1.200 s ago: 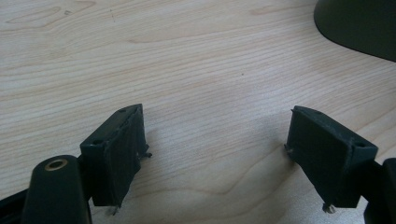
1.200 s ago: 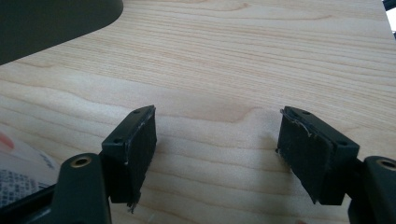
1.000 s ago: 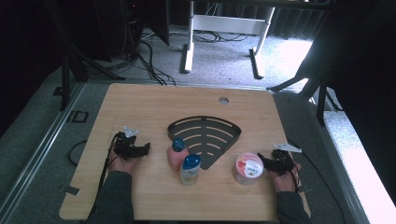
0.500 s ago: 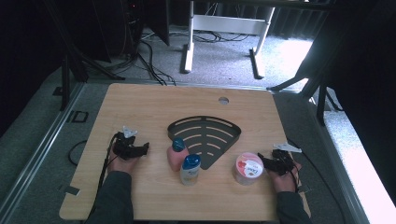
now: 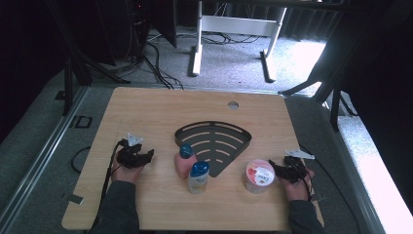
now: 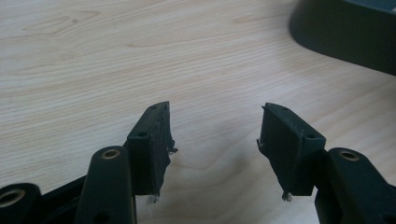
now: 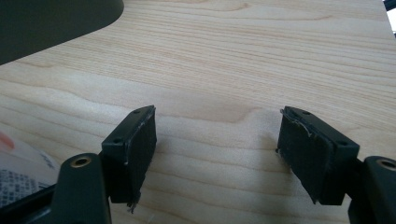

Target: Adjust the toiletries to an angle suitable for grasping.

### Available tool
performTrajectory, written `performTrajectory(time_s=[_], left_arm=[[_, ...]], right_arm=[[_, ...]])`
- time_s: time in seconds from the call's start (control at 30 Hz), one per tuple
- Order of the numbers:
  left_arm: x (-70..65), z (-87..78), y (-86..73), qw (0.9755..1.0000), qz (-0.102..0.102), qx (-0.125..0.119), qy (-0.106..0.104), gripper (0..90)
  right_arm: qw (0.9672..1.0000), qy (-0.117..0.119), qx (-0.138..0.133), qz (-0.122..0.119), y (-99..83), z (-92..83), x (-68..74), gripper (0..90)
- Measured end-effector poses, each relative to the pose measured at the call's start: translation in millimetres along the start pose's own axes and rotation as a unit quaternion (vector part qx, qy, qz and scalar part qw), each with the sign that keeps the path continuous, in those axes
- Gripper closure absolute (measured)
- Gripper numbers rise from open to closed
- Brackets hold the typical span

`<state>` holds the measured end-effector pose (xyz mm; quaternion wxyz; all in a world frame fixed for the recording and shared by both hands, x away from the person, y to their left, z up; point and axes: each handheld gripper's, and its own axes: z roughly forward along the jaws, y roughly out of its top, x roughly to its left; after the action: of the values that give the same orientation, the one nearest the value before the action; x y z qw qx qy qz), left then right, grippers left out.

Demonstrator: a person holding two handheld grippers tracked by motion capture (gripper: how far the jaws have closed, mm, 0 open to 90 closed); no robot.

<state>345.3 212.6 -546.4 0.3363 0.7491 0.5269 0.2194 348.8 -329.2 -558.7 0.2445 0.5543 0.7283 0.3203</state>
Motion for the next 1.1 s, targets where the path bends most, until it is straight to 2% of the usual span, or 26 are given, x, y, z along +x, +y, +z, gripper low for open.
performTrajectory(time_s=[0.13, 0.3, 0.4, 0.5, 0.63, 0.73, 0.77, 0.93, 0.97, 1.0, 1.1], left_arm=[[-6.3, -6.3, 1.5, 0.9997, 0.011, -0.006, -0.02, 44.9], [-20.2, -14.9, 3.5, 0.9983, 0.04, -0.01, -0.041, 44.9], [-27.9, -23.1, 4.4, 0.9966, 0.051, -0.018, -0.063, 45.4], [-36.4, -32.2, 3.6, 0.9948, 0.065, -0.024, -0.075, 46.0], [-45.5, -42.6, 3.2, 0.9907, 0.071, -0.041, -0.109, 46.7], [-51.0, -49.3, 5.6, 0.9878, 0.074, -0.053, -0.127, 45.5], [-53.5, -52.5, 7.6, 0.9863, 0.082, -0.056, -0.133, 45.0], [-65.3, -60.4, 15.8, 0.9811, 0.109, -0.064, -0.146, 42.3], [-65.3, -60.4, 15.8, 0.9811, 0.109, -0.064, -0.146, 42.2], [-68.2, -61.7, 18.0, 0.9801, 0.117, -0.062, -0.148, 42.2], [-69.7, -63.0, 21.2, 0.9785, 0.12, -0.061, -0.156, 42.4]], right_arm=[[1.0, 0.0, 0.0, 0.0, 0.0, 0.0, 0.0, 27.6], [1.0, 0.0, 0.0, 0.0, 0.0, 0.0, 0.0, 27.7], [1.0, 0.0, 0.0, 0.0, 0.0, 0.0, 0.0, 27.6], [1.0, 0.0, 0.0, 0.0, 0.0, 0.0, 0.0, 27.7], [1.0, 0.0, 0.0, 0.0, 0.0, 0.0, 0.0, 27.7], [1.0, 0.0, 0.0, 0.0, 0.0, 0.0, 0.0, 27.6], [1.0, 0.0, 0.0, 0.0, 0.0, 0.0, 0.0, 27.6], [1.0, 0.001, 0.0, -0.001, 0.2, 0.1, -0.1, 27.6], [1.0, 0.001, 0.0, -0.001, 0.2, 0.1, -0.1, 27.7], [1.0, 0.001, 0.0, 0.0, 0.2, 0.1, -0.1, 27.6], [1.0, 0.001, 0.0, -0.001, 0.2, 0.2, -0.1, 27.6]])
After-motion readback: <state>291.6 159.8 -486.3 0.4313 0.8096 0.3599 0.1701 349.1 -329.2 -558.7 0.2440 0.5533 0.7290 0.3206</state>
